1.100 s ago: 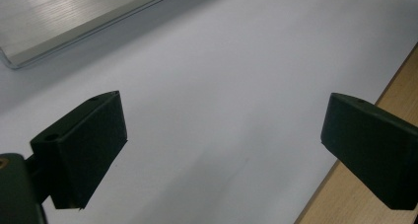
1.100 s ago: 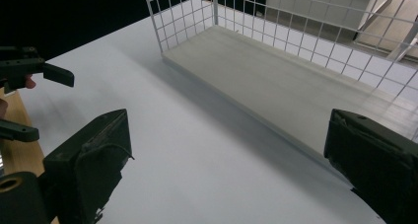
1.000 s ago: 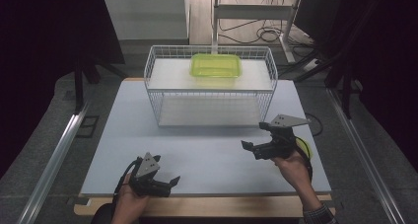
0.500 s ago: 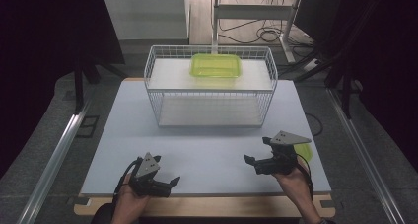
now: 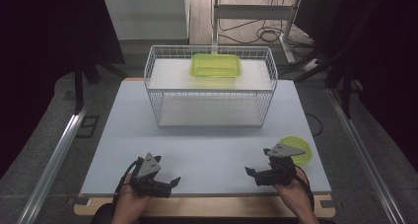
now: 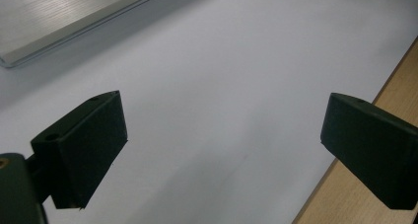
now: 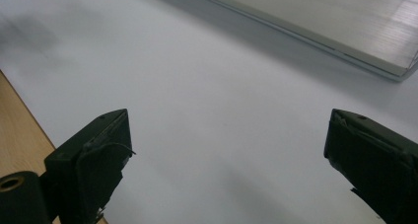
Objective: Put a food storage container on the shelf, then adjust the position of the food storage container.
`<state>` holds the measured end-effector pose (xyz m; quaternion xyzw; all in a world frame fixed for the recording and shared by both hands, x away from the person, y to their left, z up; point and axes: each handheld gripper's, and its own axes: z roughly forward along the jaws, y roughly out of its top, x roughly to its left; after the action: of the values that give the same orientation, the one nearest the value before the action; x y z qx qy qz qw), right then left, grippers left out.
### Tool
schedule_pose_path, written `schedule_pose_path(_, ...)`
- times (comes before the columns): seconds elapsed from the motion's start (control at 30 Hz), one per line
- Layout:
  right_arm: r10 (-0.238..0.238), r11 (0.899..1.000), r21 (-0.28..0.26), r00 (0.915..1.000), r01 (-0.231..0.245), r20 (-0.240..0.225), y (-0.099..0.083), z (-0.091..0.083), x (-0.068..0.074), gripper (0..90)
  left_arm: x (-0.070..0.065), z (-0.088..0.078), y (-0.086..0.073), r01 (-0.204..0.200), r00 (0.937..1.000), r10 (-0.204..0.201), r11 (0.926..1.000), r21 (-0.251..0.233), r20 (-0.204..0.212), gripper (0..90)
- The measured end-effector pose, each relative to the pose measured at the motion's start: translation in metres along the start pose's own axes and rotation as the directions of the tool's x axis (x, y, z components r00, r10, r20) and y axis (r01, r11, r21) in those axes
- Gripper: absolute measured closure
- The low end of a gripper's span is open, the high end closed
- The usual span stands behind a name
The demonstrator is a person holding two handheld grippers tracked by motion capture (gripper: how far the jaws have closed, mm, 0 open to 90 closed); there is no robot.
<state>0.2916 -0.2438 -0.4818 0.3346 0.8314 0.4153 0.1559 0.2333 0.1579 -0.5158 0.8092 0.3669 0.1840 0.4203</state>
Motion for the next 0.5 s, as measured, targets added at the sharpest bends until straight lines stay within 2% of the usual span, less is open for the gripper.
schedule_pose_path(0.17,0.007,1.0,0.03,0.9999,-0.007,0.014,-0.001,0.002,-0.001,1.1,0.0,0.001,0.0,-0.005,1.0,0.005,1.0,0.005,0.0,3.6)
schedule_pose_path(0.27,0.019,1.0,0.023,0.9998,-0.019,0.007,-0.001,0.001,-0.003,0.8,0.0,0.001,0.0,-0.005,1.0,0.005,1.0,0.005,0.001,3.5)
schedule_pose_path(0.3,0.036,0.999,0.018,0.9993,-0.036,0.01,0.001,-0.001,-0.005,2.0,0.0,0.0,0.0,-0.004,1.0,0.004,1.0,0.004,-0.001,3.6)
schedule_pose_path(0.4,0.042,0.999,0.017,0.9986,-0.042,0.031,0.003,-0.006,-0.008,12.1,0.0,0.001,0.0,-0.004,1.0,0.004,1.0,0.004,-0.002,3.6)
schedule_pose_path(0.43,0.042,0.999,0.017,0.9986,-0.042,0.031,0.003,-0.006,-0.008,12.1,0.0,0.001,0.0,-0.004,1.0,0.004,1.0,0.004,-0.002,3.6)
schedule_pose_path(0.47,0.042,0.999,0.02,0.9983,-0.043,0.04,0.003,-0.009,-0.01,17.9,0.0,0.001,0.0,-0.004,1.0,0.004,1.0,0.005,-0.002,3.6)
schedule_pose_path(0.5,0.056,0.998,0.01,0.9967,-0.057,0.059,0.004,-0.014,-0.015,27.9,0.0,0.001,0.0,-0.005,1.0,0.005,1.0,0.006,-0.004,3.6)
